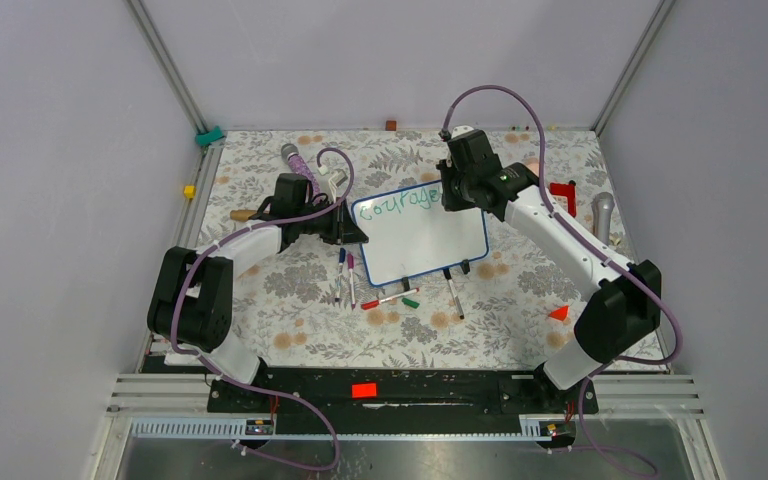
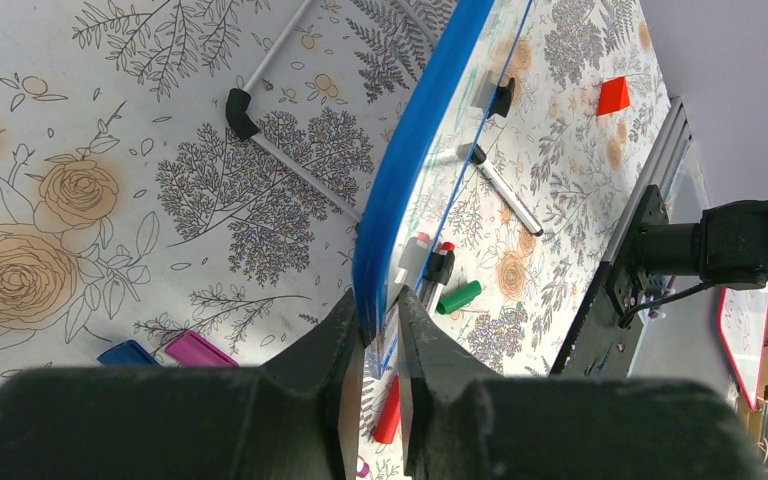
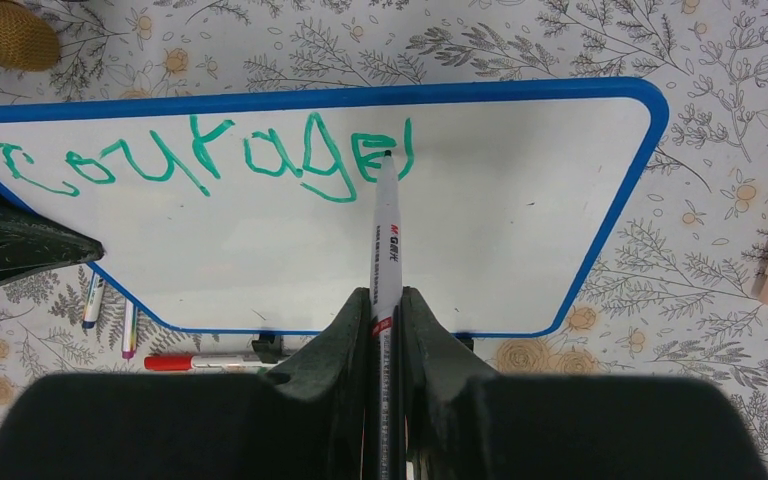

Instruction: Write a sentence on the whiteboard

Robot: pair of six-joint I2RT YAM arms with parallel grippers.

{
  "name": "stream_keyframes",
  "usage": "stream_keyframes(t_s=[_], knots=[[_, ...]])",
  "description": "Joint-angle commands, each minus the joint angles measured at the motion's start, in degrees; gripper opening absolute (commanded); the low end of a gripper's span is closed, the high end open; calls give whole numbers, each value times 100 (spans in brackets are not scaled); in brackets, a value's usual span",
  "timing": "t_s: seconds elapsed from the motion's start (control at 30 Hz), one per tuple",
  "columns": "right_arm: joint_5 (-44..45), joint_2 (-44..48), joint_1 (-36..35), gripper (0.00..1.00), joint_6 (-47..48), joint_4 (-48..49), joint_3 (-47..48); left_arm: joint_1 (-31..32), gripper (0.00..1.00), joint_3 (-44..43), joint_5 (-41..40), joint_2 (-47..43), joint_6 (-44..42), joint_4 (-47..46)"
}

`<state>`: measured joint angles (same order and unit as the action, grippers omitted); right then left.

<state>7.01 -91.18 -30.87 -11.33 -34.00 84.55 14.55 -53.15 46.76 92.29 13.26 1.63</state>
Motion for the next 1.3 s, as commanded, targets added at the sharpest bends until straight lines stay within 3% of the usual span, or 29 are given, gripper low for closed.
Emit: stream_keyframes(t_s=[0.0,0.63,0.87,0.93,1.0,1.17,1.27], knots=[[262,-94,-50,0,57,55,279,-18,0,-143,-314,-177,-201,117],[42,-63,-50,0,89,59,444,-18,0,-187,-314,-157,-188,116],[-11,943,-44,0,-93,222,264,-14,27,-302,-290,-157,-132,204],[60,1171,-42,0,-81,228,184,-13,31,-376,-261,-127,-110,202],[153,1348,-33,0,-52,198,75,-13,27,-482,-187,-59,-83,213],[404,1731,13,0,-111,192,-311,-16,5,-908,-139,314,-173,403],[498,1948,157,0,-278,163,-412,-20,0,-1465,-59,694,-644,1002]])
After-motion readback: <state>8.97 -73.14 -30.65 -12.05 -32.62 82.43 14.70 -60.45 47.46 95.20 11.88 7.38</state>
